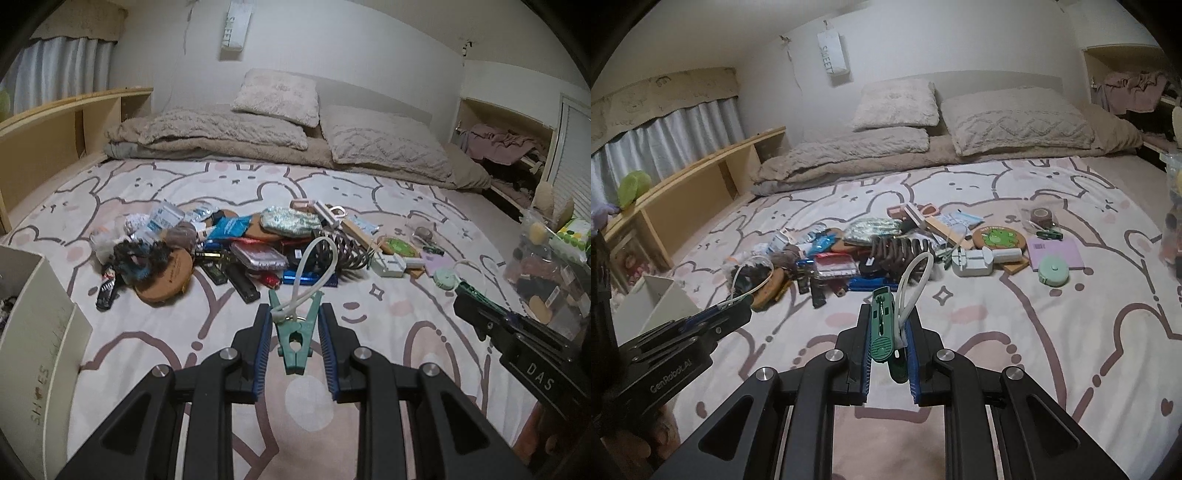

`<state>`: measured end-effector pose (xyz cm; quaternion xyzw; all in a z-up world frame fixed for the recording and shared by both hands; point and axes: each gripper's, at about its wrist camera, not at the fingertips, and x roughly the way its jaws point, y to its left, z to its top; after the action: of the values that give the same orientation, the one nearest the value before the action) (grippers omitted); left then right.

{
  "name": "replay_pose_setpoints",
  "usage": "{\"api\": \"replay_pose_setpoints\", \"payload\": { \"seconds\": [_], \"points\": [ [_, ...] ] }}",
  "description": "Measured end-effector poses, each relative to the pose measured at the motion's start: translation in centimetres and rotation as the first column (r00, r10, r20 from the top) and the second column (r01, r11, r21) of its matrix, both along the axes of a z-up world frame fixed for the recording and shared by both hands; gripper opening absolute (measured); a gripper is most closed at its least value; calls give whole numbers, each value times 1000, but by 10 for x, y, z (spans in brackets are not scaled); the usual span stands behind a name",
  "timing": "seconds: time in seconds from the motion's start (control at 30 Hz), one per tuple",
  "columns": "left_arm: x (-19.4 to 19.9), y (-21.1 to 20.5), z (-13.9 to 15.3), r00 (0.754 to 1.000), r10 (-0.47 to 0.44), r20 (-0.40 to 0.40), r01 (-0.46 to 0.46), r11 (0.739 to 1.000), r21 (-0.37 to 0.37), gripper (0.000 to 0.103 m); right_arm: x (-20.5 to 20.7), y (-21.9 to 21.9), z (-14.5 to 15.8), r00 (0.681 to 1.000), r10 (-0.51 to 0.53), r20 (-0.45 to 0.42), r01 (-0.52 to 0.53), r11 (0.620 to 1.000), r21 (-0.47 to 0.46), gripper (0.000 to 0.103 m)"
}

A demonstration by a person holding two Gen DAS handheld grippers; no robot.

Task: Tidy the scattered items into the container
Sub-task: 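Lift the green clothespin with both grippers and carry it toward the white box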

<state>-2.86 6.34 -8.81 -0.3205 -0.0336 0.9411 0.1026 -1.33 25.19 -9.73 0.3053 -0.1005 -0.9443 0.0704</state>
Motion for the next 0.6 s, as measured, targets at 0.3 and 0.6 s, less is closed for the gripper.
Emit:
{"api": "replay_pose_setpoints", "payload": {
  "seconds": [0.3,0.6],
  "points": [
    [10,-12,23,998,-1,-59,2,1000,9,25,10,-11,21,999,18,-48,-18,1000,3,17],
    [20,-22,39,994,12,-105,-9,999,31,25,20,-23,47,993,51,-107,-53,998,-23,17]
  ]
}}
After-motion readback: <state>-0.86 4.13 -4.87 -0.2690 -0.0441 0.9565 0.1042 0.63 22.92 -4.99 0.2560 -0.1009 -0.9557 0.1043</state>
